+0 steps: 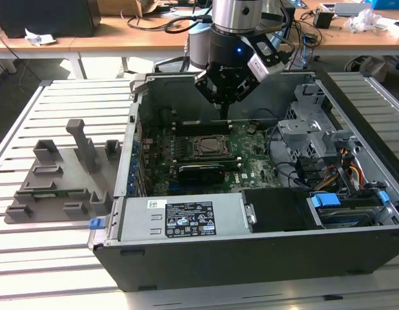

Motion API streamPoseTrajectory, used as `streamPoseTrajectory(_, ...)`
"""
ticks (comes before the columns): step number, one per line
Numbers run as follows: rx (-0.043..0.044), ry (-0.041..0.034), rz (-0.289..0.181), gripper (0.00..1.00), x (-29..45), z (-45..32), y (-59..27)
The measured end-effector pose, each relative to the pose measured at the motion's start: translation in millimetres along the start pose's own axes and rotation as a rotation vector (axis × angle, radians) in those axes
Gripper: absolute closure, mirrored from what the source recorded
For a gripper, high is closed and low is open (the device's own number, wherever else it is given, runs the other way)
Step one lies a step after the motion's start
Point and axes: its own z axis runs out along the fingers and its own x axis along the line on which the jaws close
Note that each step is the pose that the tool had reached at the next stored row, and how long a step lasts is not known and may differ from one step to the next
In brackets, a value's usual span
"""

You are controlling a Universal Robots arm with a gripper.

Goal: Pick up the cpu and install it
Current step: 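Install the second cpu locking lever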

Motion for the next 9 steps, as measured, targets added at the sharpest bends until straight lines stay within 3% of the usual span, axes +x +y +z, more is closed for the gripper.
streamPoseTrajectory(6, 0.0002, 0.0001, 0.000, 0.89, 0.0, 0.1, -0.2)
streamPoseTrajectory(9, 0.0000, 0.0001, 0.000, 0.89, -0.2, 10.1, -2.0)
